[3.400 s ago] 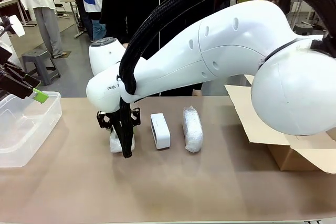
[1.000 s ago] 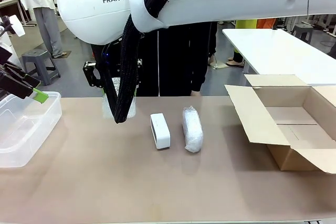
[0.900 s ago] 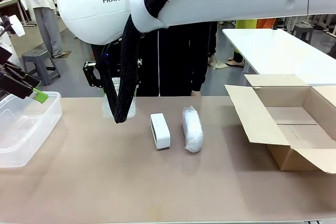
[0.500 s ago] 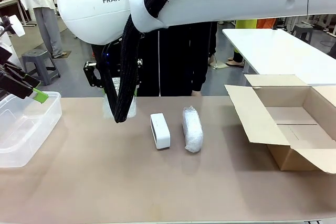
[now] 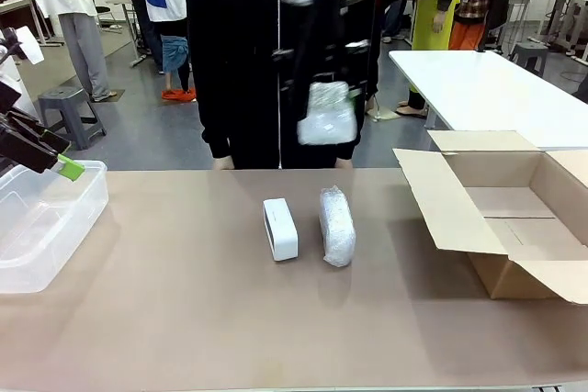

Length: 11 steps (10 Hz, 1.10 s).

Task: Separate and place wrapped and unwrapped clocks.
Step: If the picked Digital clock is wrapped, place it in the Package Box ; if not, place it in the Organizing box.

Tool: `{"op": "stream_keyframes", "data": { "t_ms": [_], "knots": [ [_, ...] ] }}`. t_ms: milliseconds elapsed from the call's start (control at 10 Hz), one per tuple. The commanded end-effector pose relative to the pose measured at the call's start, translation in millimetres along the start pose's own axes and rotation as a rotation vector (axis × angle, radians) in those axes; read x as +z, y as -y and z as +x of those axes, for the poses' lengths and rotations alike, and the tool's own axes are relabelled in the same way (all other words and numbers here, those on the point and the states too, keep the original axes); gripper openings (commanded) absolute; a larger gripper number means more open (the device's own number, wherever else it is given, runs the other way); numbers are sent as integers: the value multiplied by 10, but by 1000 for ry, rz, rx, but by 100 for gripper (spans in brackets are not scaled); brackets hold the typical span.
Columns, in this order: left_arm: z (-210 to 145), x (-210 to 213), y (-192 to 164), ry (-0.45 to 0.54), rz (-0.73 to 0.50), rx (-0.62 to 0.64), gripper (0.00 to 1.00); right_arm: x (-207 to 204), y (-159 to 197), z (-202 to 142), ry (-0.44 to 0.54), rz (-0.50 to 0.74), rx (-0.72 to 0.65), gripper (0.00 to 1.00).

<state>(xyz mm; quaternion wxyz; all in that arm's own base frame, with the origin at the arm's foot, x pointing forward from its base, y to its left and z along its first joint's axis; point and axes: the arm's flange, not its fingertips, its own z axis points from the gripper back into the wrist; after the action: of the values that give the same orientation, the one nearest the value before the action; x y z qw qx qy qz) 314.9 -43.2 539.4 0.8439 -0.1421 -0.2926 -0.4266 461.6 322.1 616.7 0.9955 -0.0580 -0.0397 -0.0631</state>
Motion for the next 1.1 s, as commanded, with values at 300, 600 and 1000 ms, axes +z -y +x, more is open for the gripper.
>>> {"op": "stream_keyframes", "data": {
  "t_ms": [300, 600, 1000],
  "knots": [
    [-3, -7, -9, 13, -15, -9, 100, -663, 1776, 94, 43, 78, -119, 78],
    [-3, -7, -9, 13, -15, -9, 100, -956, 2279, 179, 53, 113, -187, 78],
    [-3, -7, -9, 13, -15, -9, 100, -934, 2318, 214, 25, 55, -182, 78]
  ]
}}
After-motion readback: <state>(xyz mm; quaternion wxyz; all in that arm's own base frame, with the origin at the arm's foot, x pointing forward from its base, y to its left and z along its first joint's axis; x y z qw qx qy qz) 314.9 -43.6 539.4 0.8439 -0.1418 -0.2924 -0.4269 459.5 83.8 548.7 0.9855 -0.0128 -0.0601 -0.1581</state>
